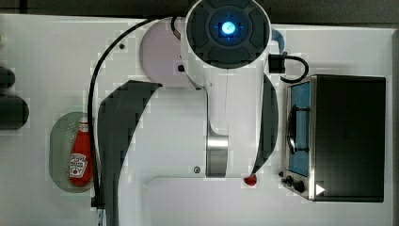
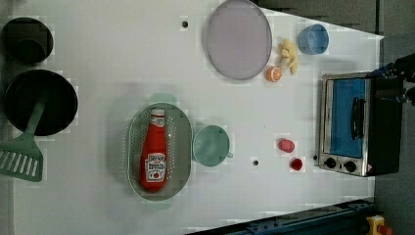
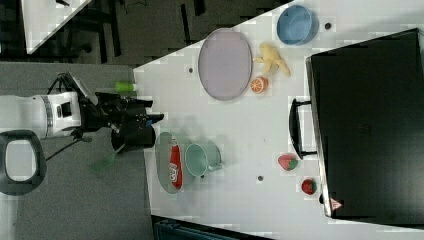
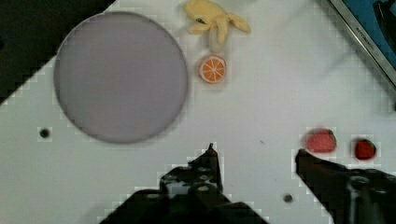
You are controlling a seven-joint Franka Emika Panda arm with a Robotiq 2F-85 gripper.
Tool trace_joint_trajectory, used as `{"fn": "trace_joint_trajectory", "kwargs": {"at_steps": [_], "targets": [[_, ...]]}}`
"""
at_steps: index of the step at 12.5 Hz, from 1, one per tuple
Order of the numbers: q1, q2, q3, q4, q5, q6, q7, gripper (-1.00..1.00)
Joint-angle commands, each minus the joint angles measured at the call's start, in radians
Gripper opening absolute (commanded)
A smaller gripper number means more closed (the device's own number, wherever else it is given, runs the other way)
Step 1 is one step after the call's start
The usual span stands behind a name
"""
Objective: Pick ketchup from strainer and place it on the table
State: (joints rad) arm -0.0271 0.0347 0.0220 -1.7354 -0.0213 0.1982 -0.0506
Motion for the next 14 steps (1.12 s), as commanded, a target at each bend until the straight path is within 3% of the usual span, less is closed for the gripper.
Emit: {"fn": "trace_joint_trajectory", "kwargs": {"at_steps": [1,3,14], "targets": [[-0.099,-0.112,0.078,-0.003,0.035,-0.121,0.011,0.59],[-0.087,-0.106,0.107,-0.003,0.04,-0.117,0.011,0.99],[-0.002,0.051,0.606,-0.014,0.038,-0.061,0.018,1.0]]}}
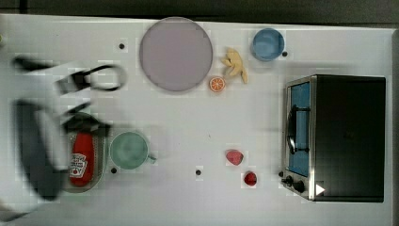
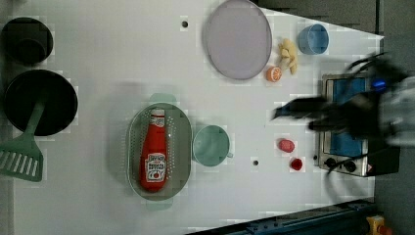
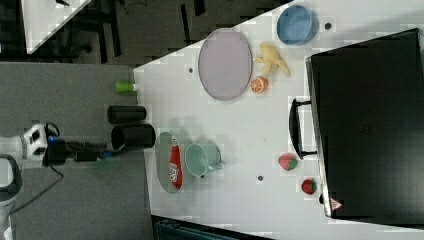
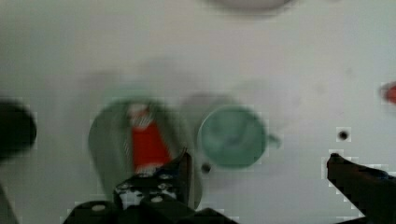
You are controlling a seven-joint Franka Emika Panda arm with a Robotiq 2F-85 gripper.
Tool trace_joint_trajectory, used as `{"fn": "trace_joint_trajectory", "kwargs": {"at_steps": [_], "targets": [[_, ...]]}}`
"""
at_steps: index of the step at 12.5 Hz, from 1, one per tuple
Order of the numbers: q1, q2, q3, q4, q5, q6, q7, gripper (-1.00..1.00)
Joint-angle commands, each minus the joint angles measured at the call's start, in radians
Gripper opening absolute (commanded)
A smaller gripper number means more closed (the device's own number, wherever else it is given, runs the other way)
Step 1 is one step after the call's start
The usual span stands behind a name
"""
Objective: Pick ketchup from strainer and place it on the table
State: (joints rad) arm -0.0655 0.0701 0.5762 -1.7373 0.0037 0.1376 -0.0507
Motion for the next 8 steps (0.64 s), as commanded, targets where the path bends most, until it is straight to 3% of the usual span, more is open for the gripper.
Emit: {"fn": "trace_joint_trajectory", "kwargs": {"at_steps": [1,4,8], "targets": [[0.042,0.041,0.09,-0.027,0.01,0.014,0.021,1.0],[0.059,0.109,0.164,-0.108,0.0,0.141,0.072,1.0],[0.09,0.172,0.175,-0.276,-0.063,0.41,0.166,1.0]]}}
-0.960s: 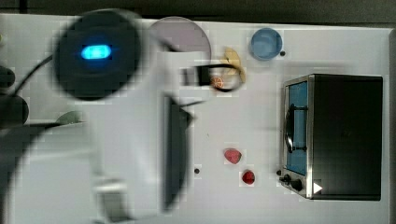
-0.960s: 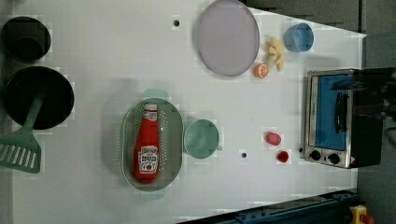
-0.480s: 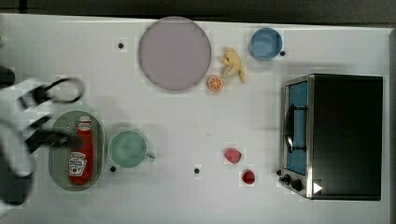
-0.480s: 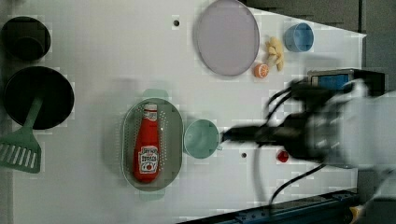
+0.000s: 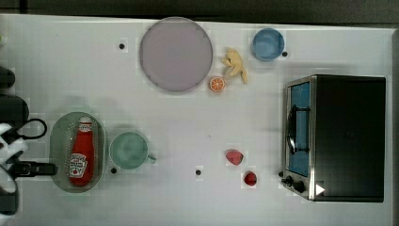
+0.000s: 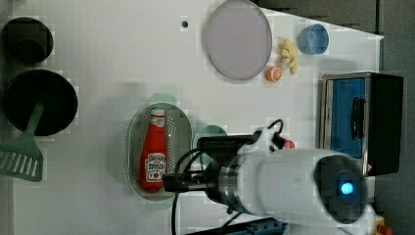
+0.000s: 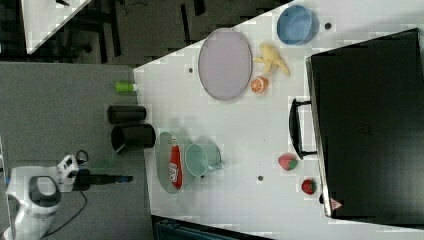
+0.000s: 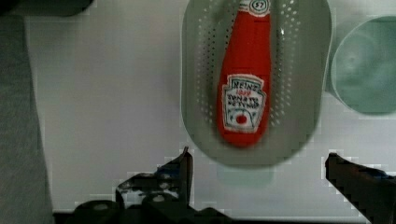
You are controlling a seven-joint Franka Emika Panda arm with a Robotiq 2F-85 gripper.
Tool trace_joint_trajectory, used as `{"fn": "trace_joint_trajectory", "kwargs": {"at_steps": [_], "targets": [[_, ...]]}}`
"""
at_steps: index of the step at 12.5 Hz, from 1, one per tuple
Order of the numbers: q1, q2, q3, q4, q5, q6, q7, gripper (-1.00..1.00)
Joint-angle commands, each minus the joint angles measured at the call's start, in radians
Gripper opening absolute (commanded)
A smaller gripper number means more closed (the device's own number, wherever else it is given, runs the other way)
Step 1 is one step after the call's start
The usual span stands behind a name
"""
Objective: Pick ketchup from strainer and place it on the table
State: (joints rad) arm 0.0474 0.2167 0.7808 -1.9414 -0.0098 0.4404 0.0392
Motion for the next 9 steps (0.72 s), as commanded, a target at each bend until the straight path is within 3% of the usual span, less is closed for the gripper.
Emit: {"fn": "trace_joint_trajectory", "kwargs": {"at_steps": [1,5,9], "targets": [[-0.02,0.043,-0.03,-0.116,-0.082,0.178,0.077,1.0],[-0.02,0.14,-0.036,-0.237,-0.139,0.461,0.113,1.0],[-0.017,0.252,-0.054,-0.253,-0.182,0.545,0.161,1.0]]}}
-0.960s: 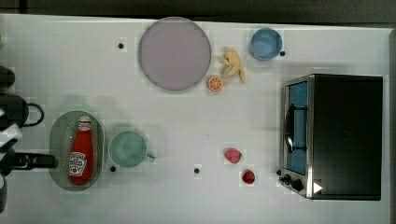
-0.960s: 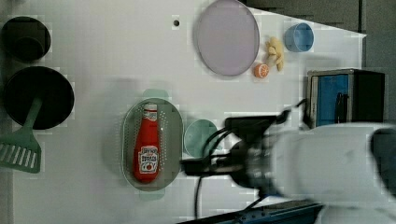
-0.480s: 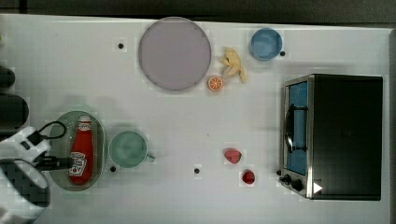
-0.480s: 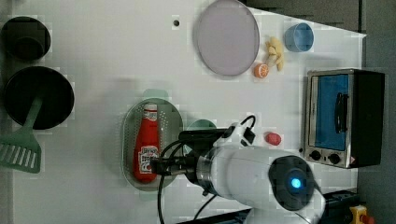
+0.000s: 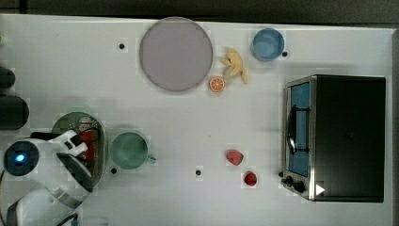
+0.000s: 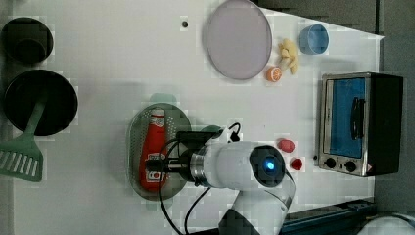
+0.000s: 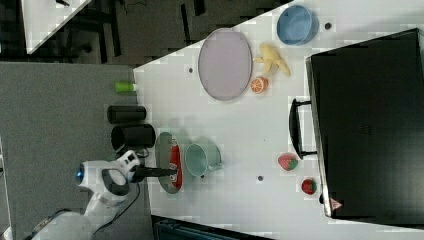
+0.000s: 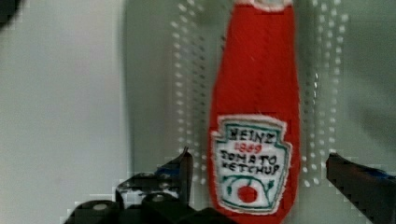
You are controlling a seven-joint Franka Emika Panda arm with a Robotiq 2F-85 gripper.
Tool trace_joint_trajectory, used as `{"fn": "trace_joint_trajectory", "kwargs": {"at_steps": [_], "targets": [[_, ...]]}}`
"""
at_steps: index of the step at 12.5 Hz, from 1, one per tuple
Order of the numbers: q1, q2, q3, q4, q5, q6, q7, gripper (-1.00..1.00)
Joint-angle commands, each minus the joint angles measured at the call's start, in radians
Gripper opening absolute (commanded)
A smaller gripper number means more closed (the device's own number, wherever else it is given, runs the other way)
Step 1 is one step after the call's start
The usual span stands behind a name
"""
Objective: Pick ketchup from strainer and place it on the table
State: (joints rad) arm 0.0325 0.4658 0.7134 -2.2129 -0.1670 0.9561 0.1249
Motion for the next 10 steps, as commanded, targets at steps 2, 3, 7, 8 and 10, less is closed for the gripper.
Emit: {"fn": "trace_joint_trajectory", "kwargs": {"at_steps": [2,3,7,8,10], "targets": [[0.0,0.048,0.001,0.019,-0.045,0.042,0.085,1.0],[0.004,0.07,-0.008,0.02,-0.055,0.062,0.084,1.0],[0.038,0.132,-0.057,0.022,-0.069,0.141,0.085,1.0],[0.048,0.133,-0.068,0.023,-0.072,0.141,0.085,1.0],[0.059,0.132,-0.068,0.024,-0.072,0.153,0.086,0.69]]}}
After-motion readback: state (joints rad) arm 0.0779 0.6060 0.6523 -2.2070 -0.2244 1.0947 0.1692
